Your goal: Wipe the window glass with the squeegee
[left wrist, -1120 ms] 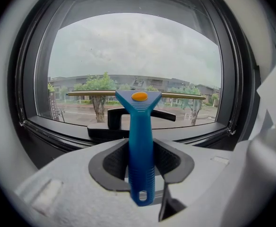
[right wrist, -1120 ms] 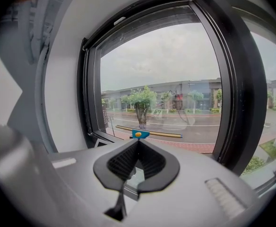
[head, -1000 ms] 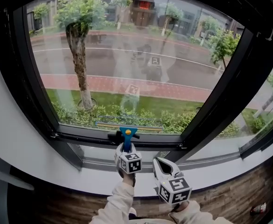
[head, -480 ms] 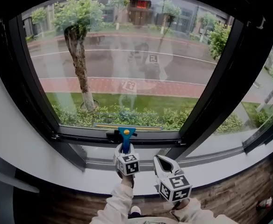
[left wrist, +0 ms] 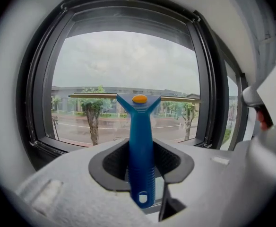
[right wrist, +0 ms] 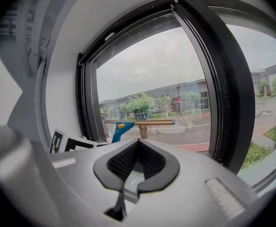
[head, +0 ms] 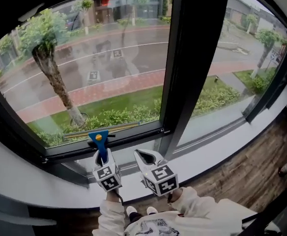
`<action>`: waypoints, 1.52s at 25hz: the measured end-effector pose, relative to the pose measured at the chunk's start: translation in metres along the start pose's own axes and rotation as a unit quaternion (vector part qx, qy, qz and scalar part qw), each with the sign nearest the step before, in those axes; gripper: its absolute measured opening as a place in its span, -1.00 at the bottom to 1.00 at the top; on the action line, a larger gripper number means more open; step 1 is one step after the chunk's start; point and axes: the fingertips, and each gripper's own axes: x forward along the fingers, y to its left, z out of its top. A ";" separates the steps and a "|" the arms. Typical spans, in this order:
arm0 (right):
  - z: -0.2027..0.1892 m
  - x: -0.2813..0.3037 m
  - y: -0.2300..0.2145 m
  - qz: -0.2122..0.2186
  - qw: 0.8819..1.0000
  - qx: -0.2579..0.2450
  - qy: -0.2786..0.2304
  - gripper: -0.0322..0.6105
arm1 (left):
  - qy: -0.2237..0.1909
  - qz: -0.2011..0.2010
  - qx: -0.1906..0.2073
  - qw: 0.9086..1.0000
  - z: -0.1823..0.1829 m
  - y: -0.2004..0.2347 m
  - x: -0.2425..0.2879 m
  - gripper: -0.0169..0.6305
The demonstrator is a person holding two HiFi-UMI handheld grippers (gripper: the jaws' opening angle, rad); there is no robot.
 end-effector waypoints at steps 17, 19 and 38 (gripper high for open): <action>-0.034 -0.010 -0.018 -0.011 0.997 0.074 0.011 -0.89 | -0.030 -0.035 0.028 0.999 0.030 -0.013 -0.087 -0.50; -0.046 -0.005 -0.019 -0.009 0.997 0.077 0.016 -0.89 | -0.032 -0.029 0.033 0.999 0.023 -0.007 -0.088 -0.50; -0.064 -0.042 0.055 -0.015 0.999 0.041 0.017 -0.89 | -0.063 -0.034 0.033 0.997 0.005 0.041 -0.187 -0.50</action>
